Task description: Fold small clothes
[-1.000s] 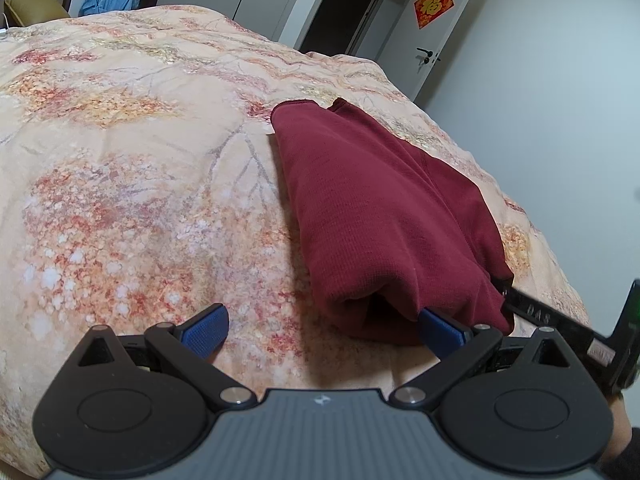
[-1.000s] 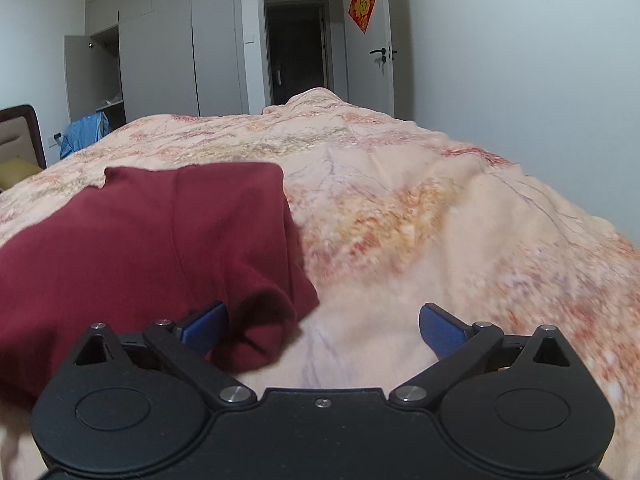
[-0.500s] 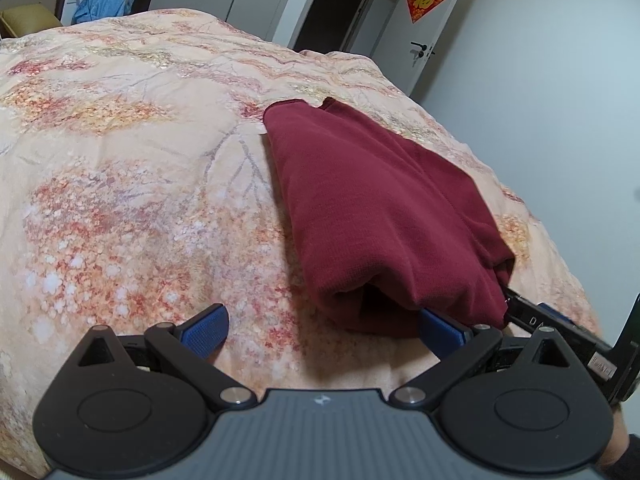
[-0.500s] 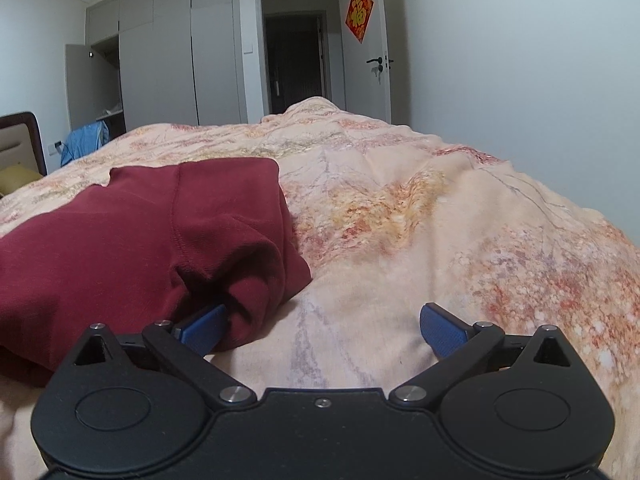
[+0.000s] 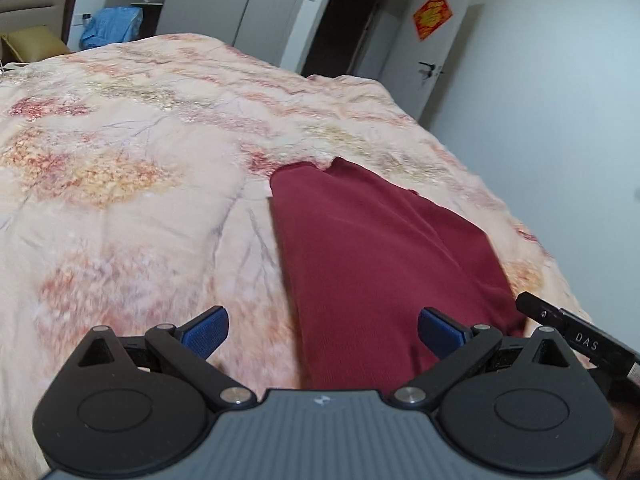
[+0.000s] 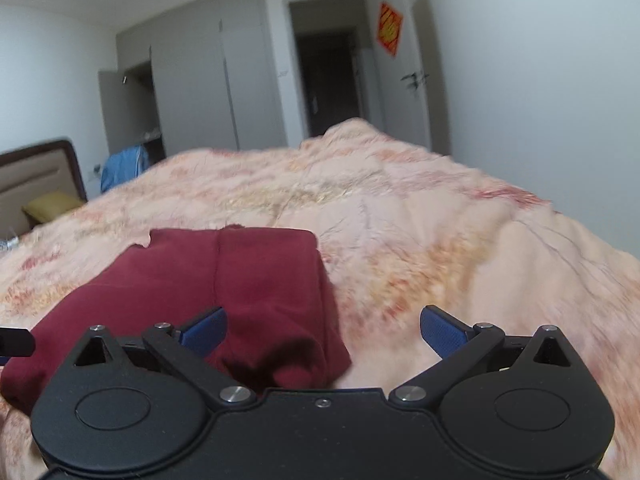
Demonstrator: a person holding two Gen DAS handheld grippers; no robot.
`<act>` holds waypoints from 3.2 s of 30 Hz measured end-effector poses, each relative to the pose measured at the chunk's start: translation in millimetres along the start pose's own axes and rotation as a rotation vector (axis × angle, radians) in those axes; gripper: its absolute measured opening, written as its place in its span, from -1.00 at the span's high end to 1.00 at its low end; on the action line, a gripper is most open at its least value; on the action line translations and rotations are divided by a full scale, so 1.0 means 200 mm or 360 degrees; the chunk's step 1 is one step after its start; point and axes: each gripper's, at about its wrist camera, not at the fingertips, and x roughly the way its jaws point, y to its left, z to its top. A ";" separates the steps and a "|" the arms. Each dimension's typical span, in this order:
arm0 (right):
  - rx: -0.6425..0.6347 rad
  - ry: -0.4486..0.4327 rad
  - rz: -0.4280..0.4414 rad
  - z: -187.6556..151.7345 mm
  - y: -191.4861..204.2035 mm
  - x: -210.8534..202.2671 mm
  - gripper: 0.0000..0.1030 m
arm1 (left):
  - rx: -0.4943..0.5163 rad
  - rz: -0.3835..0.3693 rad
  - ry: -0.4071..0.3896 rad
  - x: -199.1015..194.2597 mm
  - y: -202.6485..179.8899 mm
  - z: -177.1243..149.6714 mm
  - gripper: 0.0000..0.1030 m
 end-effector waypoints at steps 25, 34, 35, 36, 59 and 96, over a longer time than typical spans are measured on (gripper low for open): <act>0.0077 0.0130 0.0185 -0.10 -0.05 0.32 -0.99 | -0.0084 0.0014 0.0082 0.25 0.05 -0.03 -1.00; 0.0083 0.0120 0.0189 -0.10 -0.05 0.31 -0.99 | -0.0050 -0.0019 0.0163 0.26 0.06 0.02 -1.00; 0.0085 0.0118 0.0190 -0.10 -0.05 0.31 -0.99 | -0.0042 -0.0026 0.0175 0.26 0.06 0.04 -1.00; 0.0087 0.0117 0.0192 -0.10 -0.05 0.31 -0.99 | -0.0028 -0.0033 0.0180 0.26 0.06 0.05 -1.00; 0.0099 0.0101 0.0200 -0.10 -0.06 0.30 -0.99 | 0.0115 -0.0010 0.0310 0.41 0.01 0.12 -1.00; 0.0039 0.0233 0.0265 0.06 0.10 0.21 0.54 | 0.0086 -0.0294 0.0400 0.40 0.06 0.18 -0.49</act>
